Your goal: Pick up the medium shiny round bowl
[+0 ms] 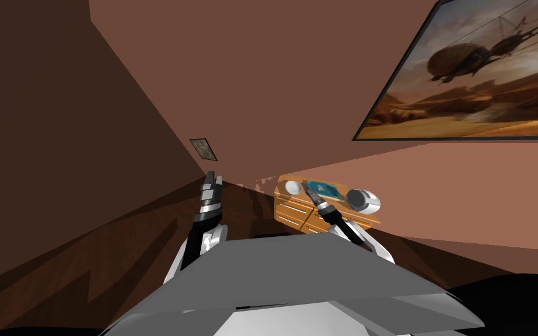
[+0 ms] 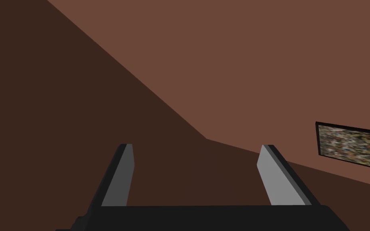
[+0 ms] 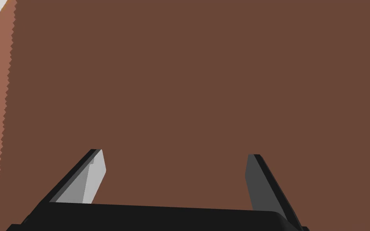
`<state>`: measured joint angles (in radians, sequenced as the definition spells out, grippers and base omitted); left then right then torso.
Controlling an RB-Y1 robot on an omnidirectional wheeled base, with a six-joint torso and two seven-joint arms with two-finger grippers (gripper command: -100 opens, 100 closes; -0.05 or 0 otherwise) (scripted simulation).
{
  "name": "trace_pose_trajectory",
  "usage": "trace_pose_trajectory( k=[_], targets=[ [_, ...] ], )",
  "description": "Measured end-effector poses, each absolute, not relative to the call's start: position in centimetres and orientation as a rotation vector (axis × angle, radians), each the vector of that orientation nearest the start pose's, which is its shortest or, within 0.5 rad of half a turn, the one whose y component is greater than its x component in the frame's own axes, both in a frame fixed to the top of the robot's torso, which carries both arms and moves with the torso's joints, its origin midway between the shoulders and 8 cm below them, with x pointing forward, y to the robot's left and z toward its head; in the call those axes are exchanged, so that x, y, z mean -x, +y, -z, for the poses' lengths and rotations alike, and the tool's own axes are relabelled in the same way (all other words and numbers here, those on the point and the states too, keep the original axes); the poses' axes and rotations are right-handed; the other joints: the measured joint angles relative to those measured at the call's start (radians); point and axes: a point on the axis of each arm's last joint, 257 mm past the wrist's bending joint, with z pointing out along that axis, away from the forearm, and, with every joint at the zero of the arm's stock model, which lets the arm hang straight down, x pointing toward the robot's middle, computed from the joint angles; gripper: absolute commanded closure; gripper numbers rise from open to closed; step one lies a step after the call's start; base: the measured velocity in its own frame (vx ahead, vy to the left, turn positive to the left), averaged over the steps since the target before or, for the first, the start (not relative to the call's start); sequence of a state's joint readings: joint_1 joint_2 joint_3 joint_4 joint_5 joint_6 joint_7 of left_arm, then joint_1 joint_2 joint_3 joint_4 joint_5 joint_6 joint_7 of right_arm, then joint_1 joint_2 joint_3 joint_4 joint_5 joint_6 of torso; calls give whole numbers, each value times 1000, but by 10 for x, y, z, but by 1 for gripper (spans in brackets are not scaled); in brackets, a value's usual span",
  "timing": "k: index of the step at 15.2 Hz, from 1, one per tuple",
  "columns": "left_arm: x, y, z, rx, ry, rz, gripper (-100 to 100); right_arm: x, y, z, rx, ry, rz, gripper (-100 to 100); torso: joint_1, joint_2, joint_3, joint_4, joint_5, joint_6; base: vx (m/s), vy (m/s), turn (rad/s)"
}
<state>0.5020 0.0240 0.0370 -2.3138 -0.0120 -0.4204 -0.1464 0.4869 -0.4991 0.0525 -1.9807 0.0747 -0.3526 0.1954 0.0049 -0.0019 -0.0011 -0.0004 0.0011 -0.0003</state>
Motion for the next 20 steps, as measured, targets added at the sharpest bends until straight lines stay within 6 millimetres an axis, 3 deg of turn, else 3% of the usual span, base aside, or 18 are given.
trace_pose_trajectory(
  k=[10,20],
  targets=[
    [-349,289,-24,608,703,1110,0,-391,-293,206,-232,1594,-769,-100,0,0,0,0,0,0,31,65,57],
    [-349,289,-24,608,703,1110,0,-378,-332,259,4,1822,-586,-100,0,-2,-1,0,0,0,49,66,68]
  ],
)
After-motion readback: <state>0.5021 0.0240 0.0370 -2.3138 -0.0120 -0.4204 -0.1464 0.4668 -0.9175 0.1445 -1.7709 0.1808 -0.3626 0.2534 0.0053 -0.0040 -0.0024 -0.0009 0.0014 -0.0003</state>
